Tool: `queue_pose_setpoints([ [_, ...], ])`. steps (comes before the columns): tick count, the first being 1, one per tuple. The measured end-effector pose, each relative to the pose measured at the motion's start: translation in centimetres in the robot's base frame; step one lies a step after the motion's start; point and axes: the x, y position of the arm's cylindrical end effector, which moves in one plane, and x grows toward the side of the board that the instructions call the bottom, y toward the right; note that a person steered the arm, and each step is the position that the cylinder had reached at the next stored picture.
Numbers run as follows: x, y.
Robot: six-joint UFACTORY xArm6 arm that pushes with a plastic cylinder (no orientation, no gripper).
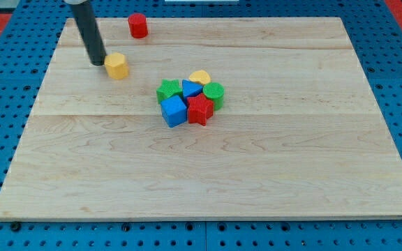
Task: Push the red circle towards the group of blocks
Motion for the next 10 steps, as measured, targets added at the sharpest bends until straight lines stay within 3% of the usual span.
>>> queue_pose_setpoints([
  [3,1.4,12.0],
  [4,-0.7,11.7],
  [5,-7.0,14.0],
  [6,-12.3,11.5],
  [9,-11.5,-7.8],
  [10,-10.4,-3.1],
])
